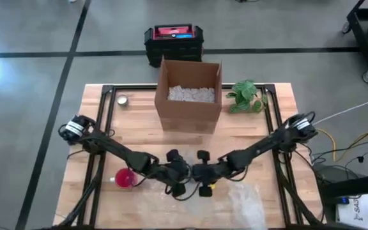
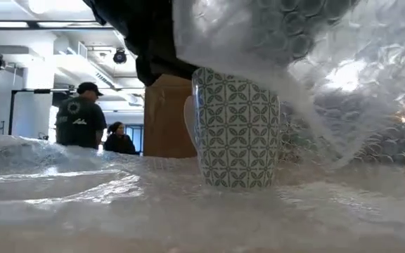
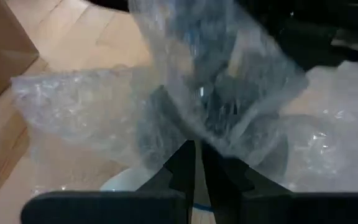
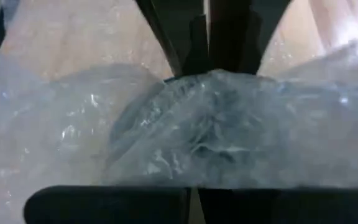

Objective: Wrap mug
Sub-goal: Wrap the white mug with bubble wrap

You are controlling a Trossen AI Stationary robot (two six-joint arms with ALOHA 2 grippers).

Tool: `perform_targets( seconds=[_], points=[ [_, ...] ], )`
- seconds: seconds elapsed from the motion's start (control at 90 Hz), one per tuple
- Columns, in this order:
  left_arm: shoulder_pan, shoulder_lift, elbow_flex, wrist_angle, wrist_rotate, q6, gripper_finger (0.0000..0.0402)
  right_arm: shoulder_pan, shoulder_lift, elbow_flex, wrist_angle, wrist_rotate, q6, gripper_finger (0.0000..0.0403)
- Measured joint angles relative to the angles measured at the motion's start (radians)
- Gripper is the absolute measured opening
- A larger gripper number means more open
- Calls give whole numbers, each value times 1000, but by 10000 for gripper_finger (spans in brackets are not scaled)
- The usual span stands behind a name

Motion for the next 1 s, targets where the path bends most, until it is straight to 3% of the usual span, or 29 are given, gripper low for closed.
perform_targets(
  seconds=[0.3,0.511,0.6,0.878,1.0],
  points=[
    [-49,-143,3,-36,-2,-4,20,-17,6,27,-22,-13,-34,0],
    [-112,-144,-1,-9,223,-58,20,-30,6,29,-42,-14,-39,0],
    [-144,-101,-15,65,258,-45,20,-33,6,28,-40,-13,-50,0],
    [-113,27,-45,418,231,123,20,-34,6,28,-37,-11,-61,0],
    [-68,31,-46,431,173,180,20,-34,6,28,-38,-11,-61,0]
  ],
)
